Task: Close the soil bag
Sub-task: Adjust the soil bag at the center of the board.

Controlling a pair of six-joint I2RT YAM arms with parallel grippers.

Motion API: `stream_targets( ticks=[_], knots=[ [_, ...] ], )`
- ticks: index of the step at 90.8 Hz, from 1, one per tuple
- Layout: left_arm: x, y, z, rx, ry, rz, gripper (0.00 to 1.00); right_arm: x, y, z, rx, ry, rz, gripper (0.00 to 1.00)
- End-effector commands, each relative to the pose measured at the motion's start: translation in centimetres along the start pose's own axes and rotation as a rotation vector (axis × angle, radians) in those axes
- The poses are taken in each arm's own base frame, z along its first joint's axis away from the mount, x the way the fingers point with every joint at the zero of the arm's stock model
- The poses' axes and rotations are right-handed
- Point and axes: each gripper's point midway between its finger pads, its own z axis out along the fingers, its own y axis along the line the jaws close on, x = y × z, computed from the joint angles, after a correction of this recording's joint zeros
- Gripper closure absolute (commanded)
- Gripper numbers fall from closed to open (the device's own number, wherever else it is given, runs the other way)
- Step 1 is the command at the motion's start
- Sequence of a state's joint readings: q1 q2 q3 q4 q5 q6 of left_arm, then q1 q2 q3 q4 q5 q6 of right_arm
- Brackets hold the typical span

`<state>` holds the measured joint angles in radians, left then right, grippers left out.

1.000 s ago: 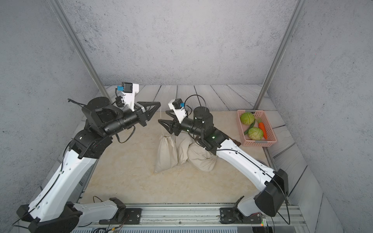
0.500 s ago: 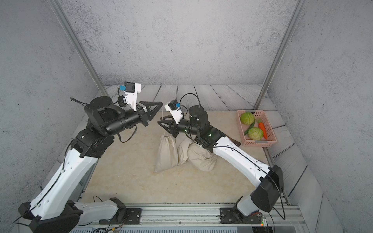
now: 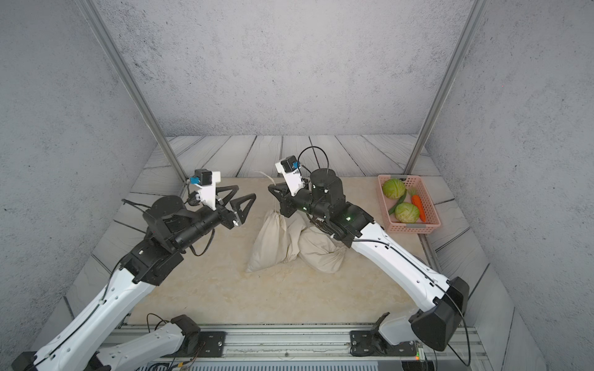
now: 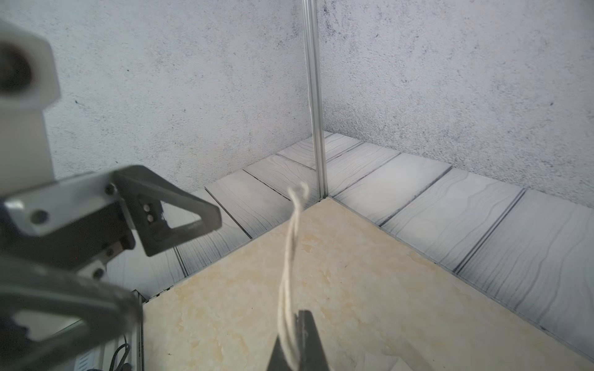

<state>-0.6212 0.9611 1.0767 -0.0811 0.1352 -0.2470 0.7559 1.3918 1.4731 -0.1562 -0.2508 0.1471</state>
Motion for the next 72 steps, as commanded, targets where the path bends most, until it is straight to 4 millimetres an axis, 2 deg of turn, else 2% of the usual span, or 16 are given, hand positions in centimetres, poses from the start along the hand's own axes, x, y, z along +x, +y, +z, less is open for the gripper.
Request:
stream_targets(
  ticks=[1, 21, 36, 44, 55, 63, 72],
  knots=[
    [0.2, -0.7, 1.1, 0.017, -0.096, 0.087, 0.11, -2.5, -0.9, -1.2, 0.069, -0.051, 0.006, 1.0],
    [3.6, -1.6, 2.5, 0.065, -0.138, 0.193, 0.01, -1.9, -1.4, -1.2, 0.101, -0.022, 0.028, 1.0],
    [3.6, -2.5, 3.3, 0.105, -0.137, 0.23, 0.01, -1.9, -1.4, -1.2, 0.097, -0.018, 0.031, 1.0],
    [3.2, -2.5, 4.1, 0.101, -0.128, 0.244, 0.09, -1.9, -1.3, -1.1, 0.092, -0.018, 0.035, 1.0],
    [3.7, -2.4, 5.2, 0.098, -0.082, 0.268, 0.34, -2.2, -1.1, -1.2, 0.083, -0.023, 0.038, 1.0],
    [4.8, -2.5, 5.9, 0.108, -0.05, 0.276, 0.38, -2.8, -0.9, -1.4, 0.075, -0.032, 0.034, 1.0],
    [5.6, -2.3, 6.8, 0.101, -0.019, 0.287, 0.51, -3.5, -0.5, -1.4, 0.058, -0.043, 0.031, 1.0]
  ],
)
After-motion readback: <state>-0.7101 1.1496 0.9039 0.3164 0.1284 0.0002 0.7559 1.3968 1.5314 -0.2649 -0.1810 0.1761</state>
